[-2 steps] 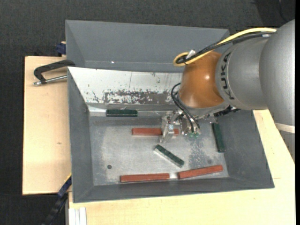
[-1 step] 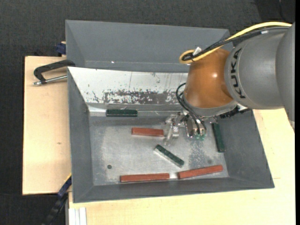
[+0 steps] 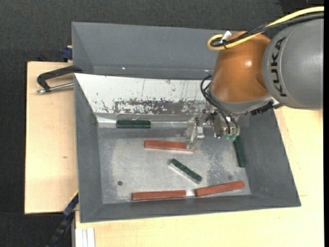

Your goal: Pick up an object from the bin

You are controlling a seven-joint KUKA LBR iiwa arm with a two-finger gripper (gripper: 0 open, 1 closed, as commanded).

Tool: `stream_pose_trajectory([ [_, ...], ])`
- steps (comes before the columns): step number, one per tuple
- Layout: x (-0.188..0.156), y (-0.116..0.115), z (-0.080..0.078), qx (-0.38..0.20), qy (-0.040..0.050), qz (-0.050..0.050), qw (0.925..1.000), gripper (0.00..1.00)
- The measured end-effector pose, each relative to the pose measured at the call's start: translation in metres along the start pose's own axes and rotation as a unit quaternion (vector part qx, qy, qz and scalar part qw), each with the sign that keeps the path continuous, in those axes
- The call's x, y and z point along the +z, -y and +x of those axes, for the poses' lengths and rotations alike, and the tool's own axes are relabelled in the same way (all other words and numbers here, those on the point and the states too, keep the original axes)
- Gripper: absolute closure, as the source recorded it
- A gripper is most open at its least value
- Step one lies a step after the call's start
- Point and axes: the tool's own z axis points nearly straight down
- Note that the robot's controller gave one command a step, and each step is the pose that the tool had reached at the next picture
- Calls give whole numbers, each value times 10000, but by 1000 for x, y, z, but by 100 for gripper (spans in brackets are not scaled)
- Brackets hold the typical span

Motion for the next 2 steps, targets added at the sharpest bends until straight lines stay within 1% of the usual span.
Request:
stream_pose_trajectory([
  [1, 107, -23, 49, -230, -35, -2, 9997, 0],
  [2, 103, -23, 47, -228, 1, -2, 9997, 100],
])
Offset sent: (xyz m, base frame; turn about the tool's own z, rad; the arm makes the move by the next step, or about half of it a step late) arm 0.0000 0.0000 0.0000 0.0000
